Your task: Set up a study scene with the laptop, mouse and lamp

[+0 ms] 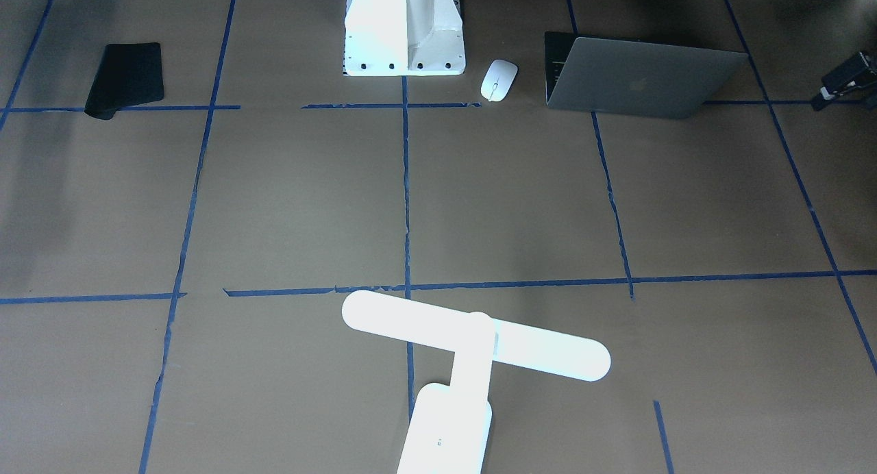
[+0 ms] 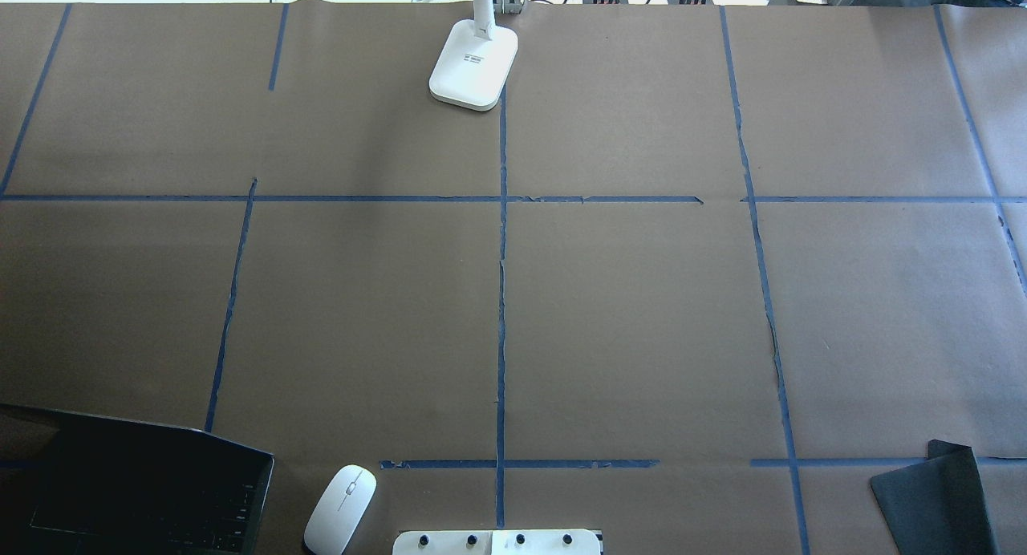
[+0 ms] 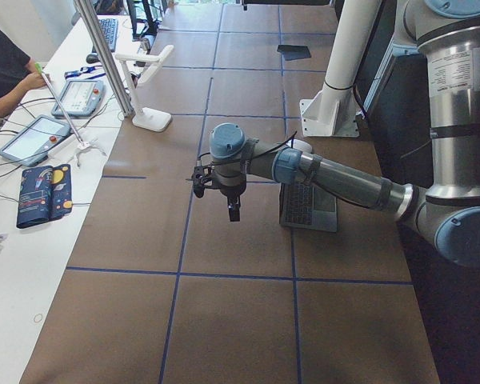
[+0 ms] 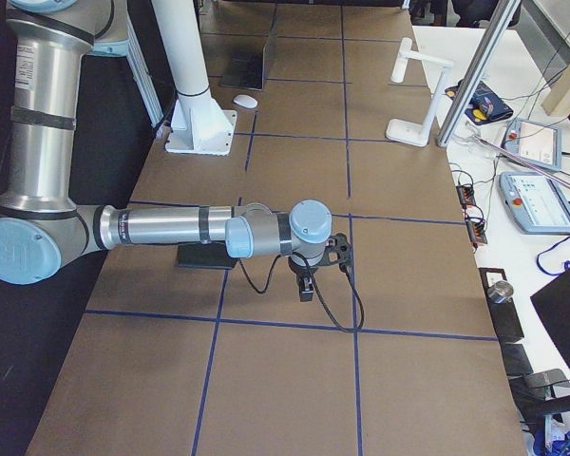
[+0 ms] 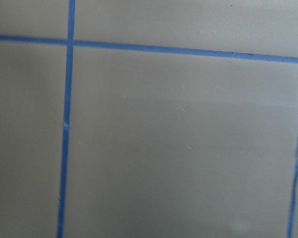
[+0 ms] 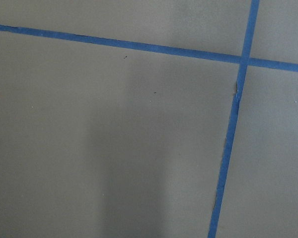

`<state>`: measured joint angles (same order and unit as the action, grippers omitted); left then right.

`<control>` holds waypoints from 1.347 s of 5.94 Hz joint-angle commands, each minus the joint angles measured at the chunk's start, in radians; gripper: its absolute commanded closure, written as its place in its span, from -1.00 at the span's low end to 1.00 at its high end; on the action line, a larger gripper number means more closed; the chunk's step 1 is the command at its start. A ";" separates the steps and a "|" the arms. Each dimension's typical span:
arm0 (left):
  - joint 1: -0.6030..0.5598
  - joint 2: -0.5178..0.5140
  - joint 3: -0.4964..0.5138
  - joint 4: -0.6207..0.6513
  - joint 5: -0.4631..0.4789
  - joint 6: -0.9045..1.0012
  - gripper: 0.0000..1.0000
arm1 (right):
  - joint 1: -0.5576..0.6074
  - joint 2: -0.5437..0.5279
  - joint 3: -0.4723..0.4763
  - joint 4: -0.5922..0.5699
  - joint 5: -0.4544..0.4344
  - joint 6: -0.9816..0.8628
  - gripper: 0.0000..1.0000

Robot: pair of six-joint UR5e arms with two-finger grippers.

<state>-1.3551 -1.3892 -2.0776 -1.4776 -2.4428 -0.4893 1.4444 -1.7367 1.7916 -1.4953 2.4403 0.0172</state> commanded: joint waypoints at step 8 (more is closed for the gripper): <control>0.653 0.076 -0.355 -0.148 0.359 -1.681 -0.91 | -0.004 -0.006 0.003 -0.002 0.005 0.013 -1.00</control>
<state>-0.7790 -1.3141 -2.4269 -1.6161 -2.1594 -2.0231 1.4417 -1.7426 1.7980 -1.4961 2.4441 0.0283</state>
